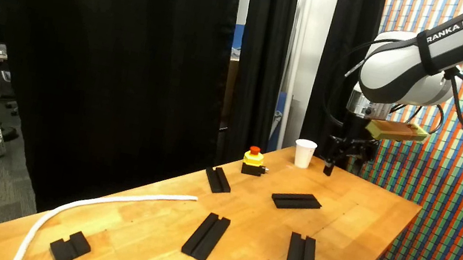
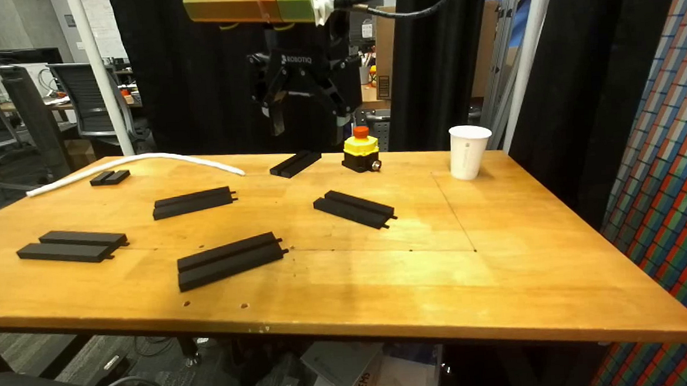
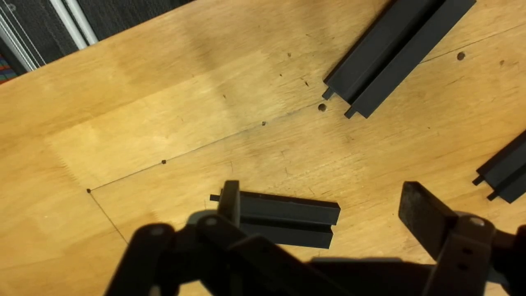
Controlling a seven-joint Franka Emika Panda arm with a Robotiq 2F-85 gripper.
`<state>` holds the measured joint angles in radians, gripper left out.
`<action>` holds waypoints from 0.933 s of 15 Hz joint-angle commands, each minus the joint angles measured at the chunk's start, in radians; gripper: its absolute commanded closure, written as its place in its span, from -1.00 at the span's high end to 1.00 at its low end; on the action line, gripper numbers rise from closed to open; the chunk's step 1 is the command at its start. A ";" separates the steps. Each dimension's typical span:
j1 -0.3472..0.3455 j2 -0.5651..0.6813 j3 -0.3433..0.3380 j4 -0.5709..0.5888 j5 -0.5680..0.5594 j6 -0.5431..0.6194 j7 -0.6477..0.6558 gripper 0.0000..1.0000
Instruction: Connect the four black pieces together
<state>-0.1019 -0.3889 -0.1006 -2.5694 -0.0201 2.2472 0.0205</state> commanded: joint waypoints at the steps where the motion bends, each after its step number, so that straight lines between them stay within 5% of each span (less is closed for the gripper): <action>1: -0.010 0.038 0.023 0.024 0.026 0.014 0.111 1.00; 7: 0.017 0.188 0.120 0.112 0.122 0.086 0.480 1.00; 14: 0.140 0.559 0.218 0.370 0.113 0.226 0.802 1.00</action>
<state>-0.0102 -0.0042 0.1119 -2.3589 0.1019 2.4561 0.7309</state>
